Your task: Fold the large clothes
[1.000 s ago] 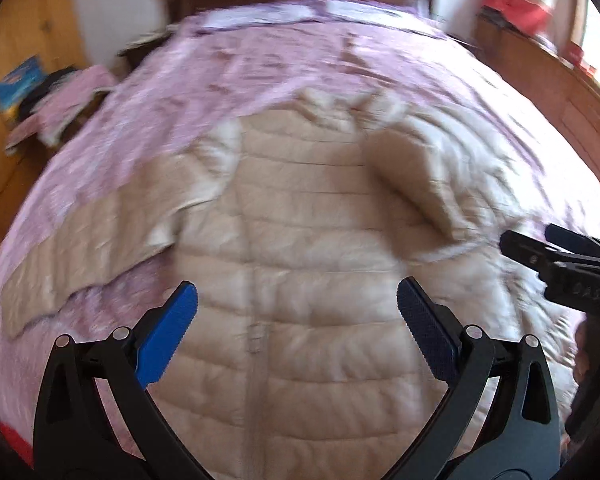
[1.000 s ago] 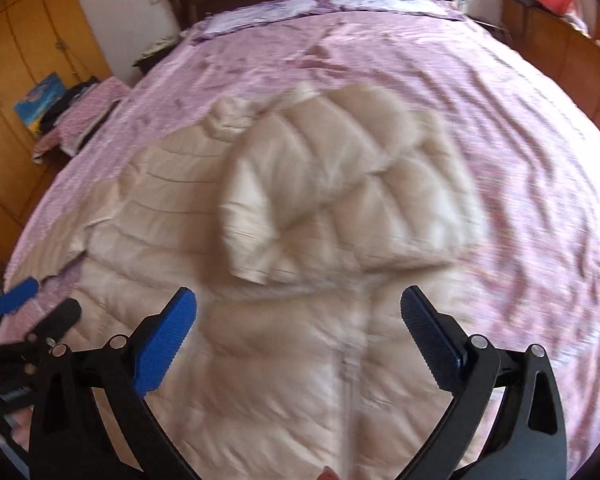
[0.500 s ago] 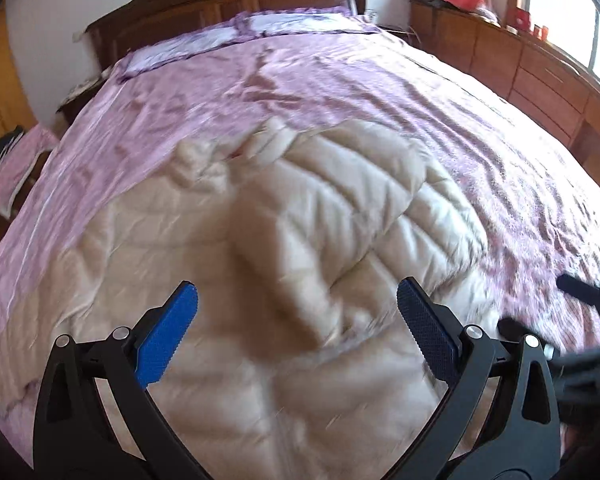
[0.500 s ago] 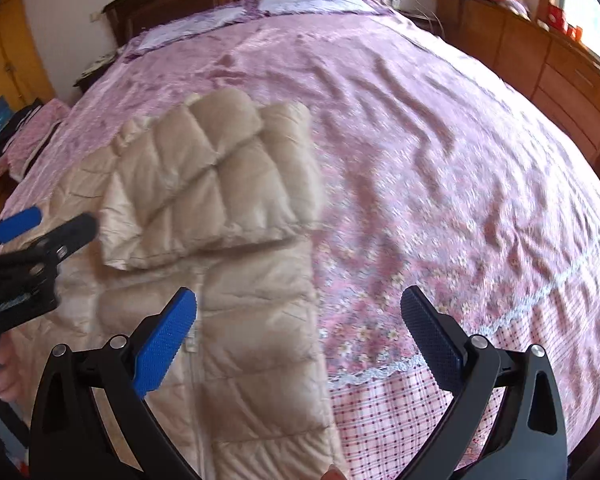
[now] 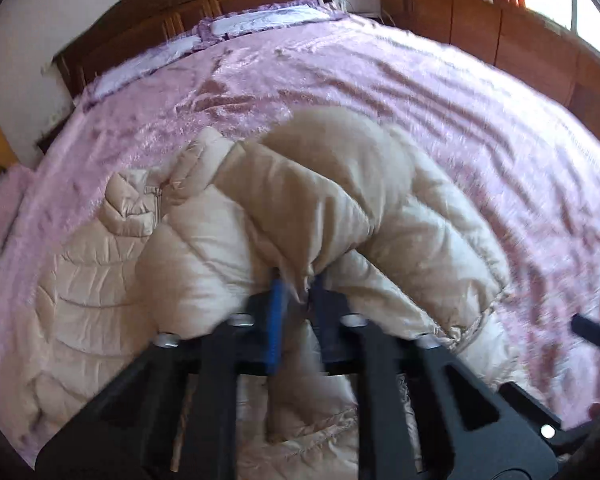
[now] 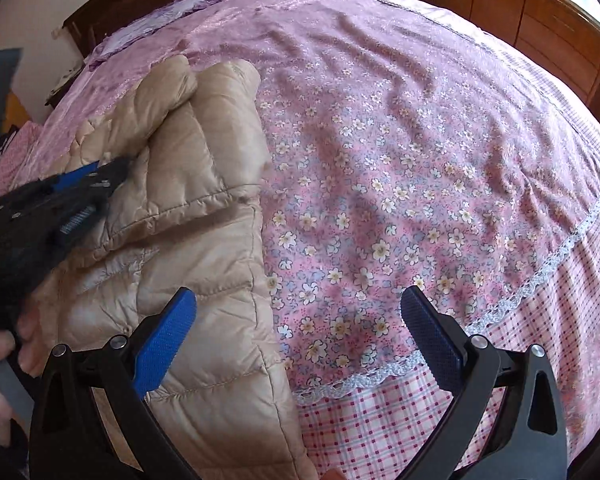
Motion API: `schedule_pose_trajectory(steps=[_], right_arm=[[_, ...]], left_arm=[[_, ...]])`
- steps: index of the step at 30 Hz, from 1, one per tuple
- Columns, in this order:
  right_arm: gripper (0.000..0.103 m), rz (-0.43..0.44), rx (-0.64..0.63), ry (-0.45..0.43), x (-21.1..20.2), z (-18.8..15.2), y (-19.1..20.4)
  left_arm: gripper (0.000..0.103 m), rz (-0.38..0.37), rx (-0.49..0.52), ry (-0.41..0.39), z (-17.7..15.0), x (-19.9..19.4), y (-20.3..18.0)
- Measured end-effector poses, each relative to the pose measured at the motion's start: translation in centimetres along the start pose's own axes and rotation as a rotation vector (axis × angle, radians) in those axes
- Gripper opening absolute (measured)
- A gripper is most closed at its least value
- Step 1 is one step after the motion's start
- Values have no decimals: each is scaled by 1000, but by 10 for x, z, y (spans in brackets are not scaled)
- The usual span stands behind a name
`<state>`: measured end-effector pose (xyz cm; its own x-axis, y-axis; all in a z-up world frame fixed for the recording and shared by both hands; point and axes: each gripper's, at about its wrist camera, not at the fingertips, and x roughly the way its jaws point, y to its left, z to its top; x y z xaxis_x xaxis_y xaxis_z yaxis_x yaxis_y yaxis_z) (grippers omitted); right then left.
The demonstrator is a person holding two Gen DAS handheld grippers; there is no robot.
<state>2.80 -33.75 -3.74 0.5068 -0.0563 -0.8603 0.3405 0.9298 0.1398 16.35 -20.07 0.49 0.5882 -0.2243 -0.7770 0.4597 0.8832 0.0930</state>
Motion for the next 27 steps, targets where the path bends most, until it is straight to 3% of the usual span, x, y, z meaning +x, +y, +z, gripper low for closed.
schedule_pose_trajectory(steps=[5,9,17,20,22,24,27], right_arm=[[98,0,7,-35,-6,4,1],[98,14,17,-56,-11,7,7],[98,30,-43,-85,-20,6,35],[98,32,-68,-83,-18,5,44],[98,31,-77,-76,-16,7,48],[98,30,-82,-72,-13,9,50],[98,27,-87,-69,-11,11,51]], left_arm=[[5,-17,-166,-87,4,-38,61],[5,3,-281,-97,-10,-53,113],[5,36,-425,-25,-61,-38,178],[12,37,-442,14,-77,-25,187],[33,66,-443,25,-87,-23,192],[73,97,-468,19,-97,-26,199],[86,106,-493,-9,-108,-38,210]])
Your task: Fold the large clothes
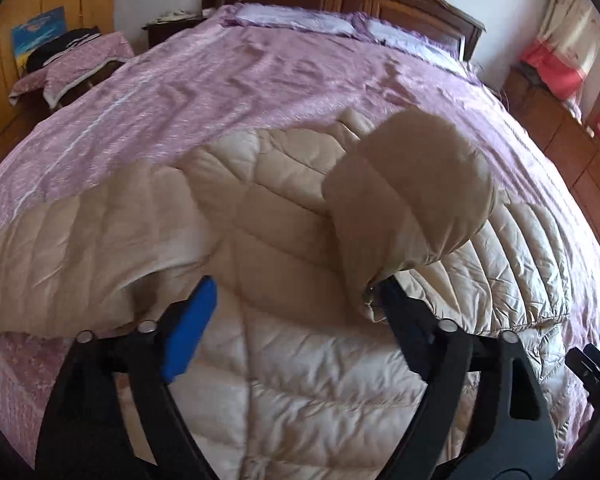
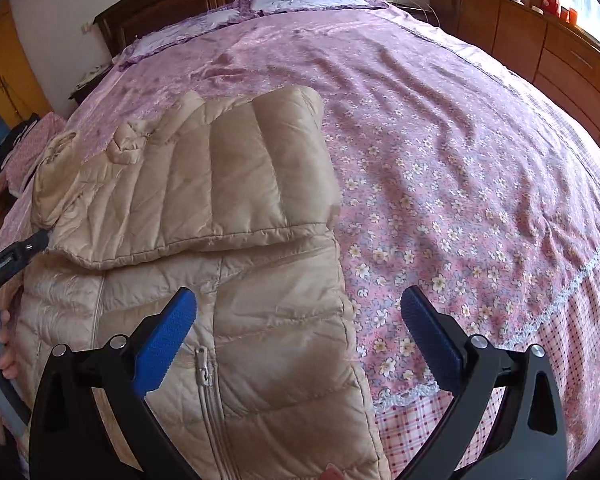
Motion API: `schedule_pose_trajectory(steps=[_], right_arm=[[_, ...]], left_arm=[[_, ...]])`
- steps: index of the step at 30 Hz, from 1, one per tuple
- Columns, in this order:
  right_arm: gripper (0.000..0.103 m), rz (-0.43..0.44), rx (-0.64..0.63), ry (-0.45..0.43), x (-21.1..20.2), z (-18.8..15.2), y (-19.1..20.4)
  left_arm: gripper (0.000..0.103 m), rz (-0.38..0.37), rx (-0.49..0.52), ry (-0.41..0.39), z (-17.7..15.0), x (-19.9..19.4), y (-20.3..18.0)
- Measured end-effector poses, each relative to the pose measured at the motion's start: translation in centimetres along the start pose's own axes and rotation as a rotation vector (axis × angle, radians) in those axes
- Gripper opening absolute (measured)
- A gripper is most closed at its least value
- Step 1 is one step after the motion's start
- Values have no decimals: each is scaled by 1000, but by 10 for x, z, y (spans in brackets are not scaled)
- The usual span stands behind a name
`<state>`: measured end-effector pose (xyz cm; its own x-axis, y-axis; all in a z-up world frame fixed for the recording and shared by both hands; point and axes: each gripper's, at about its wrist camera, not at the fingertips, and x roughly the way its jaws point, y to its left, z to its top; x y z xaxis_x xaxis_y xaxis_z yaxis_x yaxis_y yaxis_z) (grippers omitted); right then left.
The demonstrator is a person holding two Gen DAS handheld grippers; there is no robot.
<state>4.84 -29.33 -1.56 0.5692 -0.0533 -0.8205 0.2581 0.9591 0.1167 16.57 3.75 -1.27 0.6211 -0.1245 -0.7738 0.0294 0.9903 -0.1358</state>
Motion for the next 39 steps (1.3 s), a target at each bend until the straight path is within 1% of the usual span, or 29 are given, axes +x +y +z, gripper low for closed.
schedule_pose_trajectory(steps=[3,5,8,10,11,12,13,15,16,17,18,20,22,23,27,30,31,32,33,34,35,36,39], right_arm=[[98,0,14,9,4,2,-3],[98,-4,20,9,5,3,-5],[98,-3,26,12,6,2,-6],[98,-3,22,15,6,1,-5],[98,-3,19,15,6,0,-5],[98,-2,17,15,6,0,-5],[98,-1,17,15,6,1,-5],[98,10,27,13,6,2,-7],[98,16,34,10,6,4,-9],[98,26,51,3,7,8,-12],[98,34,64,-4,7,11,-14],[98,54,111,-24,13,21,-20],[97,54,129,-26,23,31,-20],[94,52,125,-25,28,34,-19],[93,-27,51,13,61,38,-9],[93,-30,39,30,75,36,-9],[93,-26,44,29,75,36,-11],[93,-21,51,23,71,36,-12],[94,-23,57,14,66,36,-14],[94,-28,58,6,61,36,-16],[94,-35,56,-7,53,36,-17],[95,-40,49,-28,41,35,-16],[97,-39,20,-70,12,32,-13]], left_arm=[[89,8,-2,-10,-5,-12,10],[90,-12,4,-13,-7,-20,9],[95,-42,40,-46,-12,-35,-1],[96,-60,74,-60,-12,-37,-11],[96,-56,89,-62,-10,-36,-15],[96,-32,102,-62,-9,-33,-17],[96,27,108,-65,-7,-27,-17],[95,73,93,-63,-3,-19,-12],[90,88,74,-56,-1,-13,-5],[73,91,60,-48,0,-9,1],[59,103,48,-26,3,-1,9],[45,112,27,11,9,14,21],[44,118,6,41,14,29,29],[44,123,3,48,13,33,30],[45,148,9,72,17,52,29],[46,149,8,76,17,54,29],[48,144,12,74,17,53,29],[56,130,16,73,17,48,30],[62,116,14,72,16,44,31],[64,102,6,69,15,35,34],[69,99,-5,68,14,27,38],[77,103,-25,67,12,17,43],[83,80,-101,67,4,-5,61]])
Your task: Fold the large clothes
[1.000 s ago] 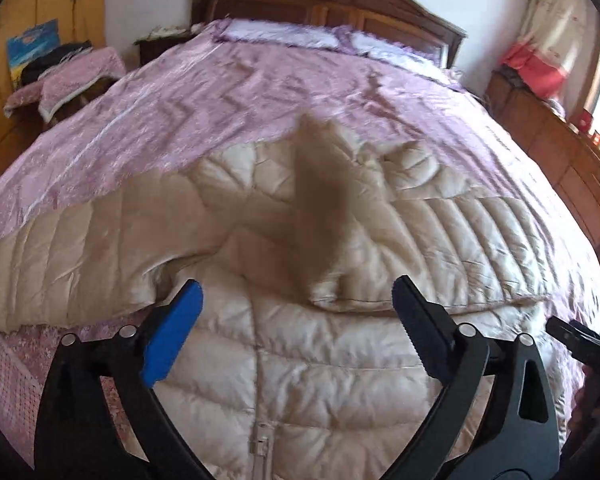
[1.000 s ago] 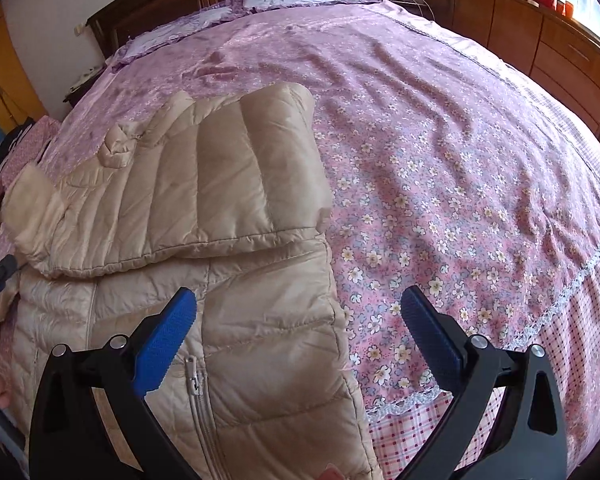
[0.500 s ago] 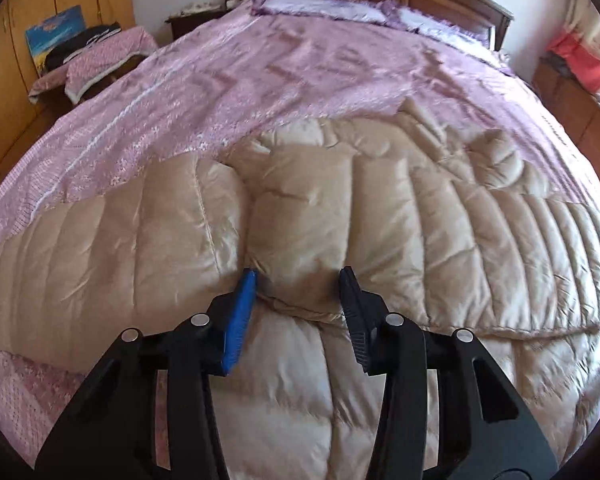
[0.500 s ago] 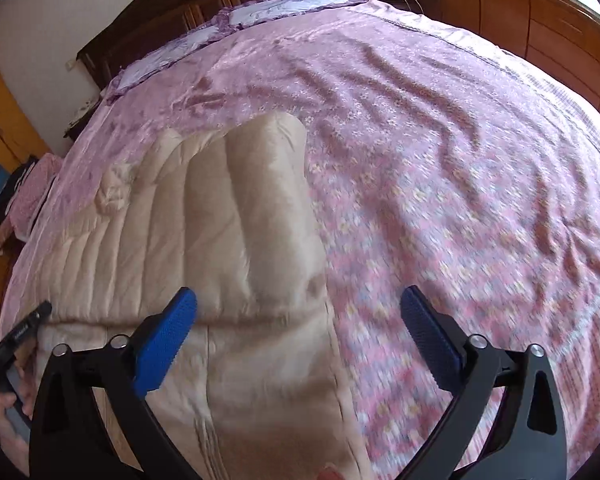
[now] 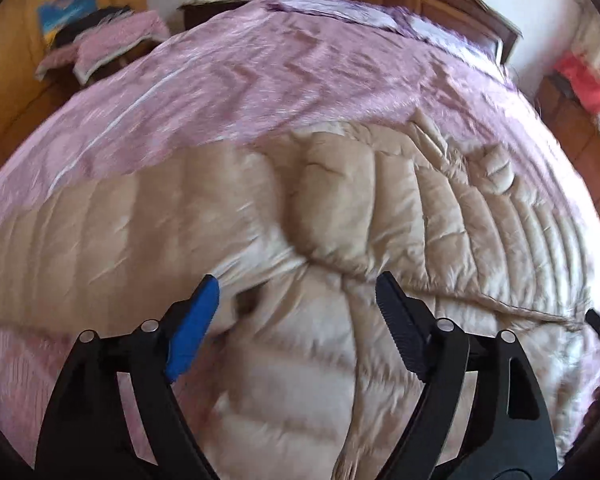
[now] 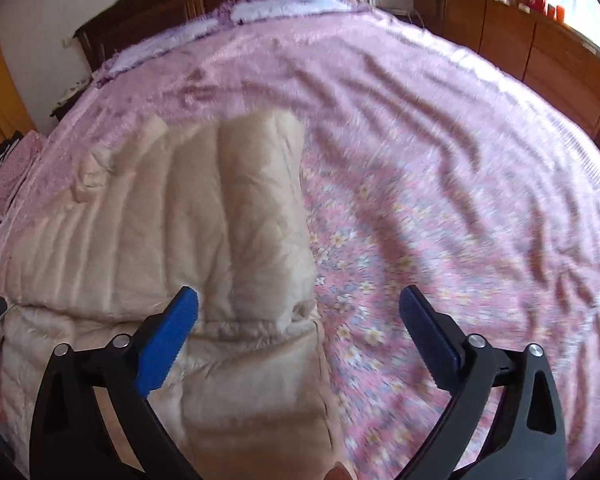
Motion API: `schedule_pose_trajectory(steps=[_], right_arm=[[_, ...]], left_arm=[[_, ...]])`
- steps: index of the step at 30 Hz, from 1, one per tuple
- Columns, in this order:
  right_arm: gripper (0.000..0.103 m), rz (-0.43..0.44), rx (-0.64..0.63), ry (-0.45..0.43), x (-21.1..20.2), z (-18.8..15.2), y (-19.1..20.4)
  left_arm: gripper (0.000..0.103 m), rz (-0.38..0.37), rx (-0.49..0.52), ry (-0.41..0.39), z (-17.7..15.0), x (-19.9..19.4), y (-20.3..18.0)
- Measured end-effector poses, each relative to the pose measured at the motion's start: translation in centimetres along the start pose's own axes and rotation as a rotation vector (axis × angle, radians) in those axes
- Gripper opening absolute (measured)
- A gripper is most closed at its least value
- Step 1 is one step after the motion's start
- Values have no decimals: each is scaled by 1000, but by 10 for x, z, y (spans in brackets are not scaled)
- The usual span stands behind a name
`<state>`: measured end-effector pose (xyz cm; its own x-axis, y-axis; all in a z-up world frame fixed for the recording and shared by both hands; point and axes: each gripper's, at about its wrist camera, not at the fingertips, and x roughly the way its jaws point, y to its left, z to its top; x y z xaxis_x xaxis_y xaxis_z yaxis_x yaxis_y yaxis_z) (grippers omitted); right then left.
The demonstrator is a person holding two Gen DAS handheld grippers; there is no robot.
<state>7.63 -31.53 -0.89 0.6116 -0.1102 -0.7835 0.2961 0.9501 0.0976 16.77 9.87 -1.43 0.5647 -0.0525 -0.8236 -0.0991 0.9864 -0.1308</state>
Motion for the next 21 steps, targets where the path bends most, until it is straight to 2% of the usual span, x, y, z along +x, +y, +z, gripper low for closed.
schedule_pose_trajectory(steps=[2,7,11,16,21], right_arm=[[97,12,-14,-10,-16,-4,3],[97,60,-81,-22,-49,-27,20],[98,84,-98,-17,-66,-47,31],[98,126,-104,30,-74,-68,43],[98,105,-152,63,-72,-86,57]], left_arm=[[84,19,-66,6,-8,-15,20],[86,58,-157,-20,-28,-40,63],[89,54,-252,-37,-43,-50,95],[89,14,-375,-30,-55,-43,124],[89,17,-484,-39,-57,-26,147]])
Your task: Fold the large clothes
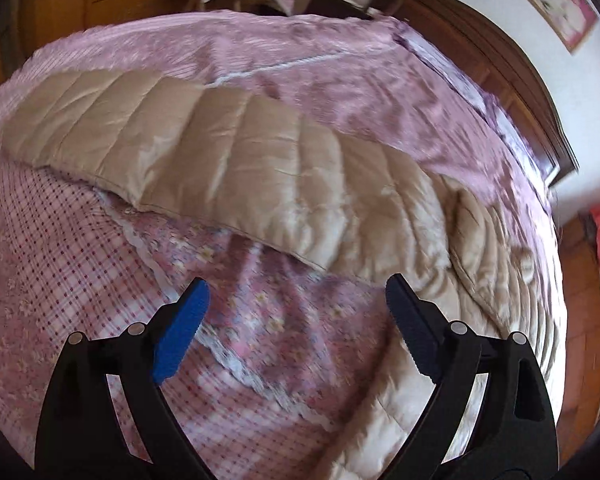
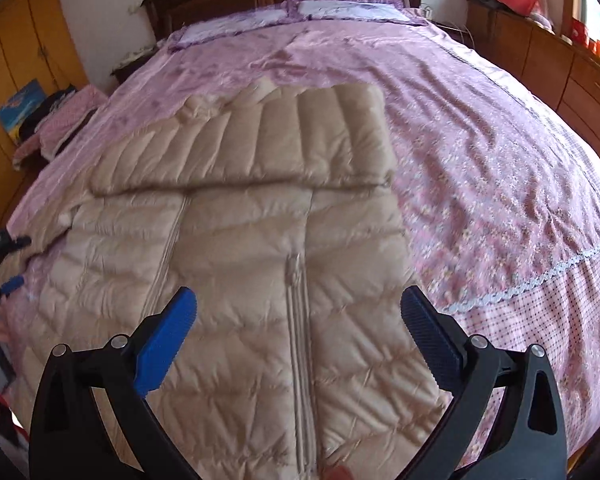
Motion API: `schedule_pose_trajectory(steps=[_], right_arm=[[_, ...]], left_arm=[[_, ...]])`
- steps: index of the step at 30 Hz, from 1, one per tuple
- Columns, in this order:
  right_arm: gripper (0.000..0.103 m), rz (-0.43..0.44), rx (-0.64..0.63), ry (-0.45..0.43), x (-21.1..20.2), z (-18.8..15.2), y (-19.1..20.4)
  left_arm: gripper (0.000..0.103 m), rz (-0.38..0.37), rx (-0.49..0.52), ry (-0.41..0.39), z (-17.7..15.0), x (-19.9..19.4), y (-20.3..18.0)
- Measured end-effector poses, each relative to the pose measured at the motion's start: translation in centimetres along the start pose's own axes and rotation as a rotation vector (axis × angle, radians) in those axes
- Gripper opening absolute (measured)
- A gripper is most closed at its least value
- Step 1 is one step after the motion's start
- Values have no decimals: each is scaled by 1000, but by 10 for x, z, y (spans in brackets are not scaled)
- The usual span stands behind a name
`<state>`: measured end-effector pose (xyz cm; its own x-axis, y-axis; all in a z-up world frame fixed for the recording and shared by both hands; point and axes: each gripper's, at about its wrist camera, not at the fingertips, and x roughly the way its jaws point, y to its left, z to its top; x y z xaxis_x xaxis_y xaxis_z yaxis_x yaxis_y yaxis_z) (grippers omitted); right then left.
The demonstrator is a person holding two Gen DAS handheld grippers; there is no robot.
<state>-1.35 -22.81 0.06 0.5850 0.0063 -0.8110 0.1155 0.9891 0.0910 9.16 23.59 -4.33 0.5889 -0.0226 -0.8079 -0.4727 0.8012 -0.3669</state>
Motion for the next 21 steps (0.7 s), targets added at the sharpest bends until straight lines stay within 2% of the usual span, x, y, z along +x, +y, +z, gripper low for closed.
schedule_pose_trajectory(steps=[5,9,11,16,19,21], right_arm=[[97,5,6,19,5,-8,8],[98,-4,4,26,7,-9,12],[98,-10,3,29,8,-9,12],[98,-20,19,36,12,-10,9],[98,-25,26,40,13,-11,8],[98,-25,28,35,13,-11,5]], left_arm=[[89,36,-72,-19,18,16,25],[89,-1,-177,-20,34,26,56],[89,-4,-196,-39,42,26,63],[89,42,-141,-101,61,28,69],[89,77,-106,-103,68,36,75],[83,72,-116,-96,71,41,80]])
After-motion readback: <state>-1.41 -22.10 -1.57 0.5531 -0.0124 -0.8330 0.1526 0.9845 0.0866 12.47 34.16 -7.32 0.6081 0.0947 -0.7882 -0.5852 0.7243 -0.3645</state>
